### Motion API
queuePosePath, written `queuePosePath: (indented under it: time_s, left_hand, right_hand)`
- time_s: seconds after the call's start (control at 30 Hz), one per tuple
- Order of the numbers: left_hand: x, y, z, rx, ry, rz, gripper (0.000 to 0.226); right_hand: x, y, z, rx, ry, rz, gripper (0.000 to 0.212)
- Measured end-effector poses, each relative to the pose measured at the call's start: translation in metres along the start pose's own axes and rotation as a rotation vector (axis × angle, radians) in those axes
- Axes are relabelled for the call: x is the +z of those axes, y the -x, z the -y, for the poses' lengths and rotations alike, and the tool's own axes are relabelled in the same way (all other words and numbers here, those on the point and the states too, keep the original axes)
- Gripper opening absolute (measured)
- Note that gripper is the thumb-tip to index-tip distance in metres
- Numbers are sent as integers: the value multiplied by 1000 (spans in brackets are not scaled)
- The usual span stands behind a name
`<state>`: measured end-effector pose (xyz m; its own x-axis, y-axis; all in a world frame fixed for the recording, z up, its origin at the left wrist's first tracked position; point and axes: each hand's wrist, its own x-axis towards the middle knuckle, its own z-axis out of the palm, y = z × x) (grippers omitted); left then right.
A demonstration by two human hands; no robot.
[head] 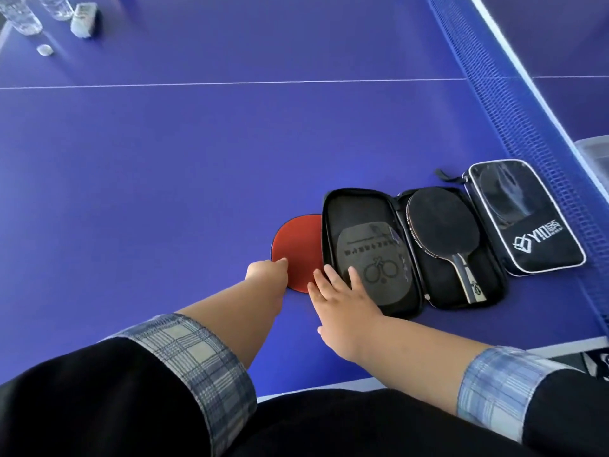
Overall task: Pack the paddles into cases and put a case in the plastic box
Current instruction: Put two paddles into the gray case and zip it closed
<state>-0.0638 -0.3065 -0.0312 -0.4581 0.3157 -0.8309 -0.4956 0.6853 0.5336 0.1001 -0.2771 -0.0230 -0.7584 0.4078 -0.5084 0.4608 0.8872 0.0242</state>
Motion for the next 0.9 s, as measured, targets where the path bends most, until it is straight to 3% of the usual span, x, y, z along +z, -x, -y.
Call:
queuePosePath:
  time_s: [0.3, 0.6, 0.73, 0.83, 0.9]
  left_hand:
    - [-50, 10, 16, 23, 195, -159, 34]
    - [-136, 21, 28, 122, 263, -321, 39]
    - [-162, 32, 29, 147, 300, -346, 38]
    - [-171, 38, 26, 194, 308, -343, 36]
    - [-171, 42, 20, 218, 313, -328, 34]
  right_hand:
    - [-23, 4, 12, -92, -94, -91, 72]
    - [-54, -11, 24, 129, -695, -44, 81]
    - [-63, -18, 27, 203, -842, -34, 62]
    - [-66, -19, 28, 278, -1288, -16, 28]
    - [-64, -18, 25, 297, -1443, -28, 22]
